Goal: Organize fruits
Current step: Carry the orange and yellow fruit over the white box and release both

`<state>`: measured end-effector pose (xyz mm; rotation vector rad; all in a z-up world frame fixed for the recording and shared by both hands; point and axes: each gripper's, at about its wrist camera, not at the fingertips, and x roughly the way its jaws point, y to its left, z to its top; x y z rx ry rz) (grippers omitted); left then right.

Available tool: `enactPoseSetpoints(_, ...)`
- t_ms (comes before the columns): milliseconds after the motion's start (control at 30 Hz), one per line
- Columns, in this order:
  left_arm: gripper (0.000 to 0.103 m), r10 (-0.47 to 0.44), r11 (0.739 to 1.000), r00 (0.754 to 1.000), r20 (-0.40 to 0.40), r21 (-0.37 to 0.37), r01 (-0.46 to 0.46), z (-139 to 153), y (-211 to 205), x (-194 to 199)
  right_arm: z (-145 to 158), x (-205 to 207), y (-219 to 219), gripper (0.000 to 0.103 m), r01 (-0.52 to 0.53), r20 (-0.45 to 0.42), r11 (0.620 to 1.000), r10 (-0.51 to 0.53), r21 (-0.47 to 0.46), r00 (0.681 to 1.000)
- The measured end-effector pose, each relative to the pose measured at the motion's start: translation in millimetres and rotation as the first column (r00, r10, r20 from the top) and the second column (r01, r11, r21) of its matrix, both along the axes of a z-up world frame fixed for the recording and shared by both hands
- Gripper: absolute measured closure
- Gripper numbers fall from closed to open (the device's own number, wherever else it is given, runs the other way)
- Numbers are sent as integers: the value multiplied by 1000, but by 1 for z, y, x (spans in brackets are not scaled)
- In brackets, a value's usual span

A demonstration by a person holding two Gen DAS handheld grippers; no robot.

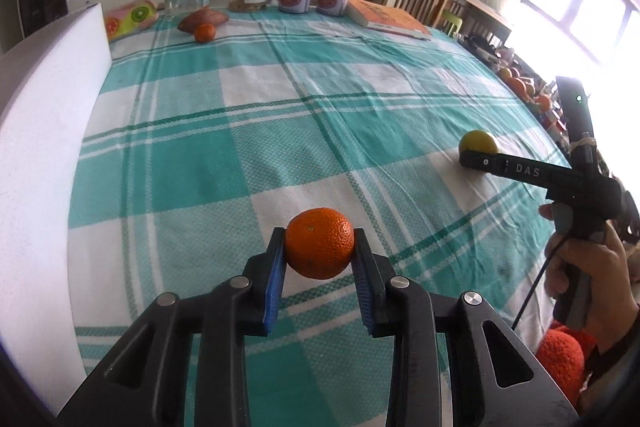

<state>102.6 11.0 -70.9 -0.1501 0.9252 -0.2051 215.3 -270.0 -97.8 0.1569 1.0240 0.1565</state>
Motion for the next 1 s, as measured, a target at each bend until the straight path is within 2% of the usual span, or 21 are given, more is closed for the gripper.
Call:
enactPoseSetpoints(100, 71, -10, 999, 1000, 3, -33, 10, 12, 7, -17, 5, -15, 2, 51, 3, 6, 1000, -3, 31, 1000)
enactPoseSetpoints(233, 71, -17, 991, 1000, 19, -132, 20, 40, 24, -44, 22, -38, 19, 52, -38, 3, 987, 38, 156, 999)
enactPoseSetpoints(333, 71, 5, 984, 997, 79, -177, 9, 73, 48, -69, 49, -54, 57, 52, -132, 29, 958, 129, 256, 991)
enactPoseSetpoints(400, 71, 51, 982, 992, 115, -186, -29, 92, 75, -85, 69, -65, 98, 52, -232, 54, 926, 226, 298, 973)
enactPoseSetpoints(467, 71, 126, 981, 983, 135, -166, -102, 103, 107, -97, 90, -77, 147, 51, -349, 91, 883, 338, 315, 937)
enactPoseSetpoints(533, 71, 224, 970, 965, 139, -127, -207, 106, 144, -106, 107, -94, 198, 51, -465, 128, 827, 448, 316, 885)
enactPoseSetpoints(633, 71, 376, 926, 921, 106, -30, -375, 93, 198, -113, 121, -122, 271, 51, -617, 154, 728, 601, 299, 784)
enactPoseSetpoints(667, 71, 417, 909, 905, 82, -21, -416, 86, 215, -116, 122, -130, 293, 51, -658, 152, 698, 645, 283, 749)
enactPoseSetpoints(733, 71, 474, 880, 879, 42, -6, -474, 73, 239, -122, 117, -147, 331, 51, -722, 137, 653, 712, 230, 688)
enactPoseSetpoints(800, 71, 503, 863, 863, 31, 38, -504, 66, 249, -127, 104, -159, 363, 51, -763, 96, 623, 760, 173, 642)
enactPoseSetpoints(900, 70, 534, 843, 846, 7, 68, -533, 56, 260, -126, 84, -166, 395, 51, -778, 37, 619, 779, 104, 625)
enactPoseSetpoints(967, 67, 550, 833, 835, -17, 84, -547, 48, 268, -119, 77, -163, 409, 50, -764, 28, 643, 764, 48, 645)
enactPoseSetpoints(1000, 58, 560, 826, 828, -20, 90, -556, 45, 273, -118, 78, -159, 409, 45, -755, 43, 655, 754, 40, 656)
